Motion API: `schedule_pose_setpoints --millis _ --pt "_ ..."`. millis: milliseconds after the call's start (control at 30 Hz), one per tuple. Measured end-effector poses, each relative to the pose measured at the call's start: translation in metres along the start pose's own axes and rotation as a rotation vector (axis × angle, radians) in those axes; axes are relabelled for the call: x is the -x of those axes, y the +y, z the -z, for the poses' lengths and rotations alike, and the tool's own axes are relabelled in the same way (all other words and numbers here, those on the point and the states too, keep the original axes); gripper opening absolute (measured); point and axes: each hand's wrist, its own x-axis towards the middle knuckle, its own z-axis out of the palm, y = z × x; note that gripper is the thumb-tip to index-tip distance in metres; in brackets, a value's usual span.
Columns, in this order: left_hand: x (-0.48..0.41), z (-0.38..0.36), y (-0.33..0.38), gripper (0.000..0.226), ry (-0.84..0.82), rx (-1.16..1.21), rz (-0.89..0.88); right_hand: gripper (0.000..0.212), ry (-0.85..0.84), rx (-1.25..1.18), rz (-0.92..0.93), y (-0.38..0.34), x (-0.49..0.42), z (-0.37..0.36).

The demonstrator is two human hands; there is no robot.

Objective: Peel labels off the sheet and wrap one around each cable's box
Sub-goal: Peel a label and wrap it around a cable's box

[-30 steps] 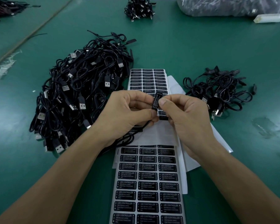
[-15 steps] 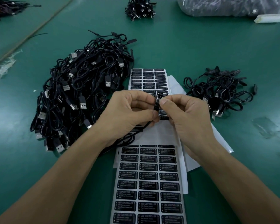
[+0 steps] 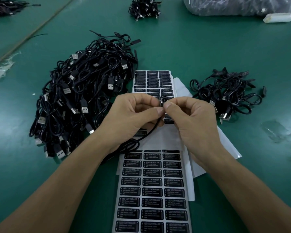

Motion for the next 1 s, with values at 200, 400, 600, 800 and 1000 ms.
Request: schedule_pose_setpoints --millis 200,400,600,800,1000 --pt "-0.001 0.001 -0.002 0.006 -0.005 -0.044 0.004 0.012 0.041 0.067 0.046 -0.002 0.003 0.001" --pt "-0.002 0.001 -0.003 0.01 0.001 -0.049 -0.023 0.014 0.106 0.168 0.084 -0.003 0.006 0.002" --pt "-0.002 0.001 -0.005 0.021 -0.022 -0.103 -0.075 0.019 0.073 0.111 0.065 0.0 0.003 0.004" --pt "-0.002 0.0 -0.005 0.004 -0.009 -0.192 -0.129 0.005 0.029 0.062 0.117 0.002 -0.002 0.003" --pt "0.002 -0.002 0.006 0.019 0.045 -0.353 -0.329 0.022 0.01 0.07 0.186 -0.002 0.003 0.003"
